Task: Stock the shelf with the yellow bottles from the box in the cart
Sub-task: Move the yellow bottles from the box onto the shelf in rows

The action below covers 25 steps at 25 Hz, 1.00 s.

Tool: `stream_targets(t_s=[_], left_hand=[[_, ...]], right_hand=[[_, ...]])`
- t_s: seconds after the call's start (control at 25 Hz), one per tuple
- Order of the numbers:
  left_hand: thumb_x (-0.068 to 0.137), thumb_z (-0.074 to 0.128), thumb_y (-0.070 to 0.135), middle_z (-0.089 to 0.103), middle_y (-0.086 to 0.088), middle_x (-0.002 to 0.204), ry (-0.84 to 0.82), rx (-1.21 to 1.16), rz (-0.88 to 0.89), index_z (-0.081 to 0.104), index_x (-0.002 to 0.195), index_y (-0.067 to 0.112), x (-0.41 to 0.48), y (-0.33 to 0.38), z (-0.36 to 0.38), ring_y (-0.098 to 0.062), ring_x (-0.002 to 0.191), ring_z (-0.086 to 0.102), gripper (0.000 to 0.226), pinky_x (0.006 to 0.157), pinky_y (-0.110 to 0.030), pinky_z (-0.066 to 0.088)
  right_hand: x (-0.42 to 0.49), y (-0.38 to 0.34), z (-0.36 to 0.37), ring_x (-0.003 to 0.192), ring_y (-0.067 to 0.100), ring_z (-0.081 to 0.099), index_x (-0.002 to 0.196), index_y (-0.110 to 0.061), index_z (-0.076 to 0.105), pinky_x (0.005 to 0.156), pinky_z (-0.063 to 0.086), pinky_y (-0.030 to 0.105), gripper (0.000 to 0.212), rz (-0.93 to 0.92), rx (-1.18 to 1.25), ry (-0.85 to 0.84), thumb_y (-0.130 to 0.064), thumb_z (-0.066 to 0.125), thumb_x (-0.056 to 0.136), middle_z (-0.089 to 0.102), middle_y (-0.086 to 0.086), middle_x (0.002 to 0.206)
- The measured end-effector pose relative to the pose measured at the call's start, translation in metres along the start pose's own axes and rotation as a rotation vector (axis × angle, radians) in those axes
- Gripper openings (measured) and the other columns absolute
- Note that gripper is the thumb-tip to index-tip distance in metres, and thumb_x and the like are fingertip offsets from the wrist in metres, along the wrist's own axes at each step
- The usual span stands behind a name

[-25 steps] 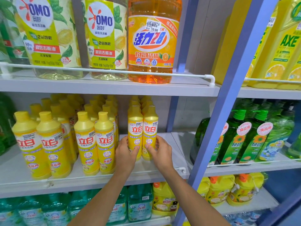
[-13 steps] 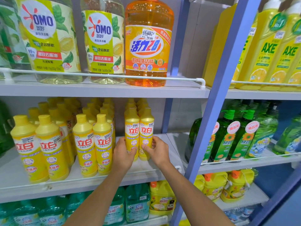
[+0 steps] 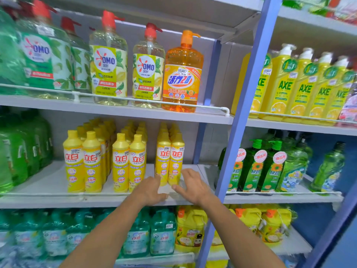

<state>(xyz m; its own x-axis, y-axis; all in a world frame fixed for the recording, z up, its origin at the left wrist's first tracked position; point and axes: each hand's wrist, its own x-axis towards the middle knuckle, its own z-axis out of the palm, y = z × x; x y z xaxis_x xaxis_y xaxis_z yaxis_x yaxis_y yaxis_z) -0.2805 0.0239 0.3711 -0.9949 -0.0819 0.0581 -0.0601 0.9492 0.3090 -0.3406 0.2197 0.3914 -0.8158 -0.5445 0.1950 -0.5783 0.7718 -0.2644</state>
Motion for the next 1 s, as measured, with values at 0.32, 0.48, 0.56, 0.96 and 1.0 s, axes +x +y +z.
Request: stream_targets(t_s=[0.32, 0.48, 0.56, 0.96, 1.0], left_hand=[[0.090, 0.048, 0.071, 0.021, -0.016, 0.162, -0.039, 0.423, -0.108, 0.015, 0.159, 0.016, -0.184, -0.004, 0.004, -0.036, 0.151, 0.018, 0.095, 0.122, -0.051, 0.021], [0.090, 0.050, 0.069, 0.026, -0.016, 0.159, -0.035, 0.437, -0.166, 0.017, 0.158, 0.016, -0.239, -0.027, 0.000, -0.036, 0.147, 0.024, 0.092, 0.120, -0.050, 0.024], [0.090, 0.049, 0.069, 0.029, -0.015, 0.157, -0.022, 0.441, -0.169, 0.019, 0.157, 0.016, -0.251, -0.040, -0.005, -0.035, 0.145, 0.027, 0.091, 0.119, -0.050, 0.027], [0.090, 0.051, 0.069, 0.034, -0.013, 0.155, 0.021, 0.394, -0.106, 0.021, 0.156, 0.015, -0.270, -0.113, -0.043, -0.033, 0.144, 0.031, 0.090, 0.119, -0.047, 0.029], [0.090, 0.051, 0.069, 0.035, -0.012, 0.154, 0.029, 0.396, -0.090, 0.022, 0.156, 0.015, -0.267, -0.119, -0.047, -0.032, 0.143, 0.032, 0.090, 0.118, -0.047, 0.030]], right_hand=[[-0.116, -0.062, 0.025, 0.155, 0.034, 0.012, 0.162, -0.018, 0.013, 0.124, 0.018, 0.055, 0.097, -0.133, -0.252, -0.194, -0.079, 0.035, 0.091, 0.011, 0.011, 0.169], [-0.148, -0.115, 0.042, 0.155, 0.032, 0.009, 0.163, -0.018, 0.009, 0.123, 0.018, 0.058, 0.095, -0.187, -0.275, -0.284, -0.076, 0.036, 0.093, 0.008, 0.009, 0.170], [-0.153, -0.136, 0.043, 0.156, 0.032, 0.008, 0.163, -0.019, 0.008, 0.123, 0.018, 0.058, 0.093, -0.197, -0.274, -0.288, -0.075, 0.037, 0.094, 0.007, 0.009, 0.170], [-0.141, -0.196, 0.048, 0.154, 0.033, 0.014, 0.163, -0.018, 0.011, 0.123, 0.025, 0.052, 0.092, -0.103, -0.259, -0.257, -0.073, 0.040, 0.095, 0.011, 0.009, 0.169], [-0.138, -0.201, 0.049, 0.154, 0.033, 0.015, 0.162, -0.017, 0.012, 0.122, 0.026, 0.052, 0.091, -0.097, -0.262, -0.249, -0.073, 0.040, 0.095, 0.012, 0.009, 0.169]])
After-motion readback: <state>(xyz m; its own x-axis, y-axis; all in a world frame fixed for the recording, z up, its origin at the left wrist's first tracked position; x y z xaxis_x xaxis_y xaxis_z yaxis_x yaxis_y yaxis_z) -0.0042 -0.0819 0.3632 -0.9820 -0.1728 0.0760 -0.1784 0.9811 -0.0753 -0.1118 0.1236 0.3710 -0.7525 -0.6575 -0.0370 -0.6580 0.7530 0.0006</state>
